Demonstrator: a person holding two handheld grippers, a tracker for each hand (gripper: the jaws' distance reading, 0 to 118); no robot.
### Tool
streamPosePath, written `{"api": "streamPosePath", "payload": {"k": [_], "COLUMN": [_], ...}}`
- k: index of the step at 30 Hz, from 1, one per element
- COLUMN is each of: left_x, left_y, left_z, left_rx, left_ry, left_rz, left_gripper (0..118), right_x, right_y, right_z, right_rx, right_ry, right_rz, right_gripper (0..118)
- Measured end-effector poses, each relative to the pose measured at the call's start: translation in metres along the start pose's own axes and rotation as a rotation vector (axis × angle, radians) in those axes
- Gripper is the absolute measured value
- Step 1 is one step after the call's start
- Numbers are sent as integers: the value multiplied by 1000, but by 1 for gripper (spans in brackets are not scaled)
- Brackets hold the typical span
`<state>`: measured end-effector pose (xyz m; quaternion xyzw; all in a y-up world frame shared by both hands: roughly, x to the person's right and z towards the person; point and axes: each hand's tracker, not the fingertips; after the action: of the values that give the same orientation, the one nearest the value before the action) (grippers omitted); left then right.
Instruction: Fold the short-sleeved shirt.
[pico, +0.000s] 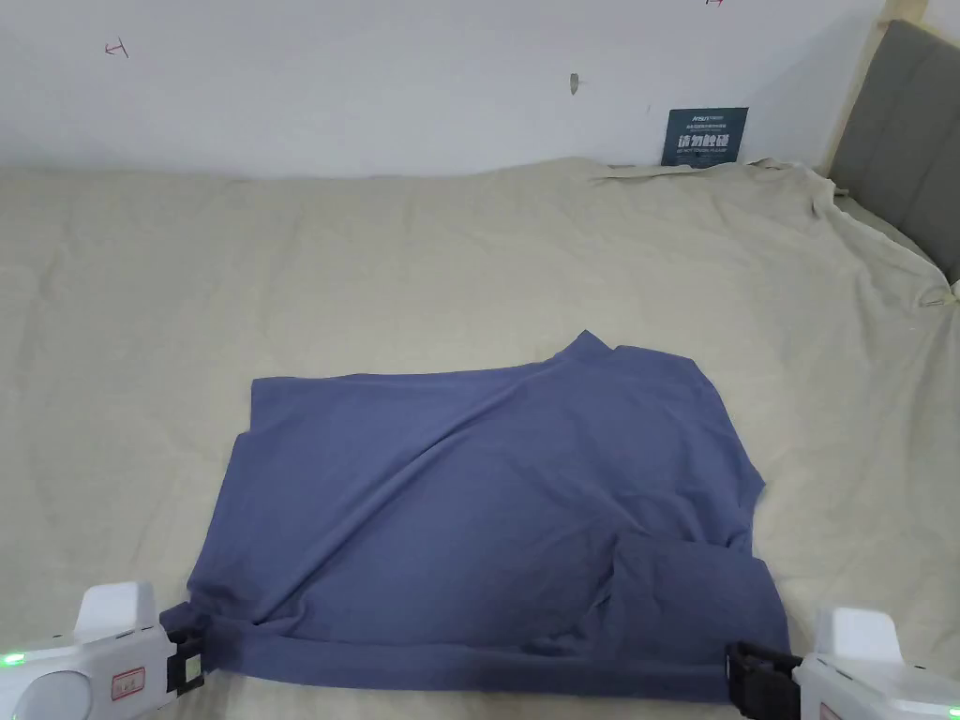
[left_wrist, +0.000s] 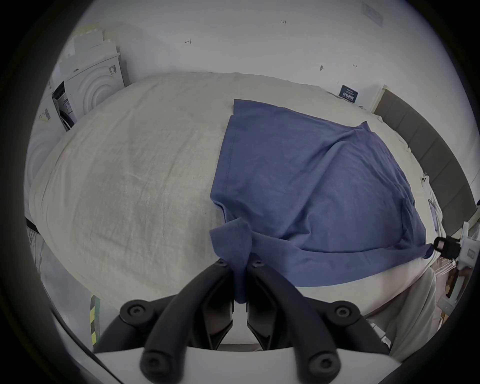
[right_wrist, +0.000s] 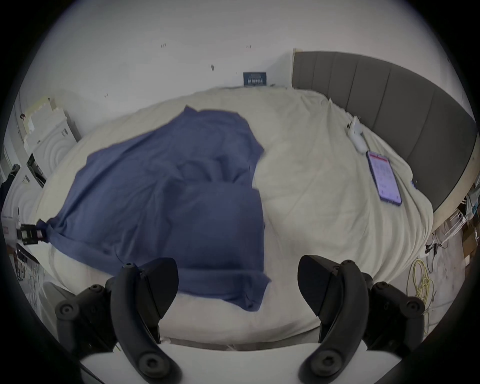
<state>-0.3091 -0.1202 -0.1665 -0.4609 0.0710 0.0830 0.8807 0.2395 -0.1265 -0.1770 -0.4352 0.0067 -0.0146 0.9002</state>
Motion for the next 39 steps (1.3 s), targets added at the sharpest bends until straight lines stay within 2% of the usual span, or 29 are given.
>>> {"api": "streamPosePath", "payload": {"k": [3, 6, 9, 11, 12, 18, 26, 32, 39], "left_x": [1, 0, -1, -1, -2, -5, -5, 4, 25], "left_y": [0, 0, 0, 1, 1, 9, 53, 91, 120], "left_z": [1, 0, -1, -1, -1, 4, 8, -10, -55], "left_rx": [0, -2, -1, 0, 2, 28, 93, 114, 79], "left_ry": [2, 1, -2, -5, -7, -30, -58, -32, 27], "left_rz": [-2, 1, 9, 16, 21, 63, 108, 99, 61], "left_gripper": [6, 6, 6, 6, 6, 6, 6, 6, 6], "right_x": [0, -5, -9, -11, -6, -1, -5, -11, -7], "right_y": [-7, -10, -12, -14, -15, 1, 61, 105, 136], "right_z": [-10, -12, -11, -10, -10, 11, 31, 8, -54], "right_rx": [-33, -57, -79, -70, -61, 5, 139, 154, 101], "right_ry": [1, 10, 32, 31, 34, 68, 87, 75, 44], "right_rz": [15, 16, 11, 26, 33, 30, 64, 70, 81], "right_gripper": [91, 68, 55, 18, 7, 6, 6, 6, 6]}}
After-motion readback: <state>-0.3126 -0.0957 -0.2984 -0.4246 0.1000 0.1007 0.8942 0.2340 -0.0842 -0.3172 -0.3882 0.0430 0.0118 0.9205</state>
